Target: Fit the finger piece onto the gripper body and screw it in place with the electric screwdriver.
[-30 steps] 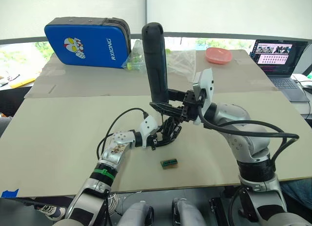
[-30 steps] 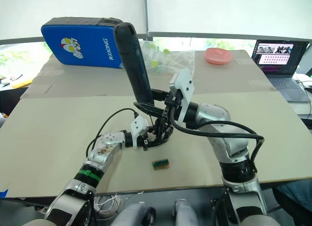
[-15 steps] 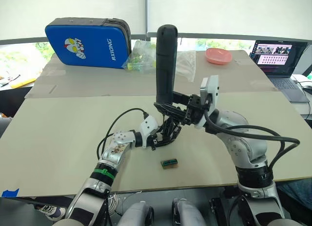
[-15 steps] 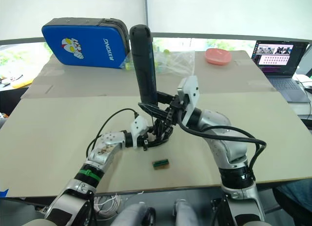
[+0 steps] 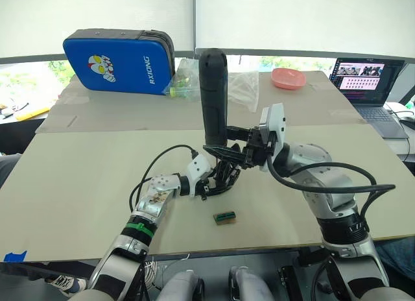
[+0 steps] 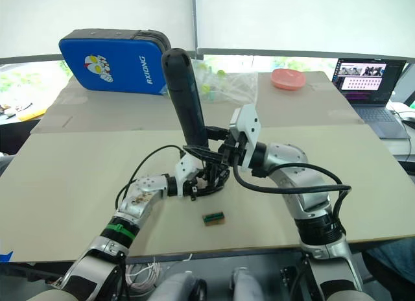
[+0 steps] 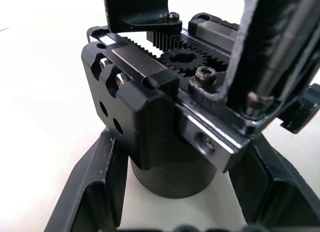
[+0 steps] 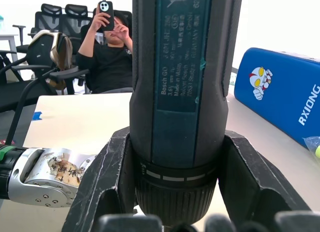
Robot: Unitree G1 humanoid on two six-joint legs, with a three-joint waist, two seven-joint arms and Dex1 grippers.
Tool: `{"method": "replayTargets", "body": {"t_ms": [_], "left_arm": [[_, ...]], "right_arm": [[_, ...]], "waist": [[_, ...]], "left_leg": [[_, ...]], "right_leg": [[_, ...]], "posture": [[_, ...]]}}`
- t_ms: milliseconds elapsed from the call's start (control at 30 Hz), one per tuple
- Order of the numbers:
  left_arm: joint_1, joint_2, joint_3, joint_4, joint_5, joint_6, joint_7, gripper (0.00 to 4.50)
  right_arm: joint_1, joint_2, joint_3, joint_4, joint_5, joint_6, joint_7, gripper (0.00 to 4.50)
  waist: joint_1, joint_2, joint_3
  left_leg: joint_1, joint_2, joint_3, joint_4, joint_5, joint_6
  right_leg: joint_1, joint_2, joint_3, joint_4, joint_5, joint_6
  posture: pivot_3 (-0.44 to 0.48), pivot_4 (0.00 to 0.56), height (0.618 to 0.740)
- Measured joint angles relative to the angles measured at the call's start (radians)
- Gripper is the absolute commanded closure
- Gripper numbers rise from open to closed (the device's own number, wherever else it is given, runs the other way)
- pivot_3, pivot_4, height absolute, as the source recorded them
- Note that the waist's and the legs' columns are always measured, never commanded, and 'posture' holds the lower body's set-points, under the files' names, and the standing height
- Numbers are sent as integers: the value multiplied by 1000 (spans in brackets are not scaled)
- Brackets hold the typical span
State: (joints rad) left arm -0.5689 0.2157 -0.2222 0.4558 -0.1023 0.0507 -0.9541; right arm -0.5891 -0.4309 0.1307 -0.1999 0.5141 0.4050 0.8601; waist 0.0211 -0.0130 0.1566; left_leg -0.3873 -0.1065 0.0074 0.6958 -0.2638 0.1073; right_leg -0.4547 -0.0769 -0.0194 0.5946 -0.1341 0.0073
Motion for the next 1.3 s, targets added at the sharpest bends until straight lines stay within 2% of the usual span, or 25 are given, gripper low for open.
{"method": "replayTargets", "body": {"t_ms": [767,933,1033,1233,1300], "left_arm": [[-4,6,-4,0,1,-6,-9,2211],[-17,7,-6,1,1,-12,-24,2211],[-23,9,-10,3,0,-30,-39,2211],[-32,5,-12,30,0,-49,-45,2211],[-35,7,-12,27,-3,-26,-45,1148]], "right_arm": [[40,-22,-58,-37,60,21,4,2603],[-7,-42,-77,-57,116,108,1,2603],[-86,-51,-127,-75,205,171,-1,2603],[-165,-85,-182,-148,316,230,3,2603],[-165,-111,-189,-147,351,278,-4,2603]], "waist": [[0,0,-1],[3,0,0],[4,0,0],[7,0,0],[6,0,0]], "left_leg": [[-2,0,0,-1,-1,1],[-9,0,0,0,2,-3],[-20,0,0,1,5,-7],[-20,0,0,0,4,-6],[-20,0,0,1,3,-4]], "right_leg": [[-2,0,0,0,0,0],[-5,0,0,0,0,0],[-16,0,1,0,1,-1],[-15,-1,0,-1,1,-1],[-14,-2,1,-1,1,-1]], "posture": [[0,150,740],[0,150,740],[0,150,740],[0,150,740],[0,150,740]]}}
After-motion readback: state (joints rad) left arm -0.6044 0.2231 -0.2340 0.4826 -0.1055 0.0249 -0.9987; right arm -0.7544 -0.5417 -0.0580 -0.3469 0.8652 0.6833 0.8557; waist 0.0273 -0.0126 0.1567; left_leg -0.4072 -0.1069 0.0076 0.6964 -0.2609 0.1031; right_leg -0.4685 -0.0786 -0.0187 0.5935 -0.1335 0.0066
